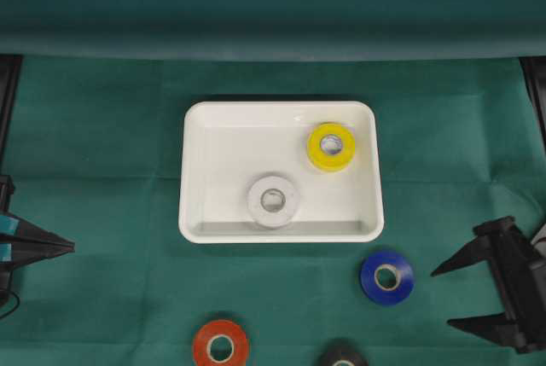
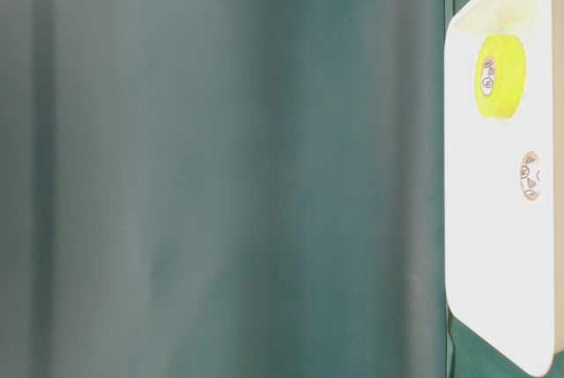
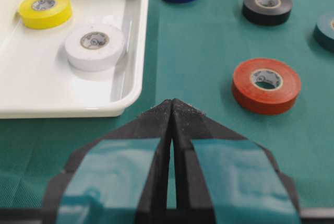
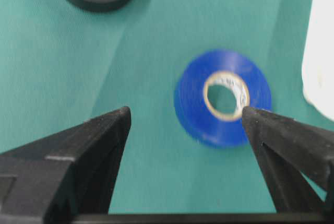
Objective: Put the tape into the white case with the right arm.
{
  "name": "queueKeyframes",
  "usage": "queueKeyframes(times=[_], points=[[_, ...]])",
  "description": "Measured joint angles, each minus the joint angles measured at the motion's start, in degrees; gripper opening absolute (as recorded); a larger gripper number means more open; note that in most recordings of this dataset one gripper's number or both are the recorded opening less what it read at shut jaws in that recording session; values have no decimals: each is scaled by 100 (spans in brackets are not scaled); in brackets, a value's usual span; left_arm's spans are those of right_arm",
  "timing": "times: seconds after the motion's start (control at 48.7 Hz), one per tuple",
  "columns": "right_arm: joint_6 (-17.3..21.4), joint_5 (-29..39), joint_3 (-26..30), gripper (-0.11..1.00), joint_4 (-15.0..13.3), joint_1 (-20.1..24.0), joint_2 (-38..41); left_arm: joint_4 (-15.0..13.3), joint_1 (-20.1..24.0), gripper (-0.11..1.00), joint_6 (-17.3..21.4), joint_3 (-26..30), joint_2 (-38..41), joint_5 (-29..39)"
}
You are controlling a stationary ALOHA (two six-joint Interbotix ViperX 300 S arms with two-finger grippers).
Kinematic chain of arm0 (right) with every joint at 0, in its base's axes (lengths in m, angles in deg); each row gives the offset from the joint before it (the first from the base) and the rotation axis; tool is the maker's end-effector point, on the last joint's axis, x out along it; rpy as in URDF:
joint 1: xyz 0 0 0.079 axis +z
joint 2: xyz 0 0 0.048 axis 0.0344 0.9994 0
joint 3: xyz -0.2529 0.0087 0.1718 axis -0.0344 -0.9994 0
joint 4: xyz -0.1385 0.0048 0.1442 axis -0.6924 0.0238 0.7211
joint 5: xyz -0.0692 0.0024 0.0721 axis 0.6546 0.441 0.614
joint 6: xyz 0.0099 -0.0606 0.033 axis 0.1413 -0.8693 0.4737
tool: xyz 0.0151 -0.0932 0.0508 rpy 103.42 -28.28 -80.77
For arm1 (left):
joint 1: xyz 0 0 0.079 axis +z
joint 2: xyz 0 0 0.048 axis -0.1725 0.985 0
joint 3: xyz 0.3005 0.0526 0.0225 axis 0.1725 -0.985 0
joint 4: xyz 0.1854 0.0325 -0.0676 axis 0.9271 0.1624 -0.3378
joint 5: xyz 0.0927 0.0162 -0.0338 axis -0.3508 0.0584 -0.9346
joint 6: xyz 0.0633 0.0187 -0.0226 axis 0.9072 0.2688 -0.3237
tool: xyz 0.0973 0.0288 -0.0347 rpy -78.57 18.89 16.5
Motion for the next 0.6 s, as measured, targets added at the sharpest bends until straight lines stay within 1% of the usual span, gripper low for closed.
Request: queueKeyframes(times=[0.349, 0.595], points=[[0, -105, 791, 64, 0, 0, 1222, 0, 0, 0, 0, 0, 0, 0], [0, -404, 1450, 64, 0, 0, 2188, 0, 0, 0, 0, -9, 0, 9]])
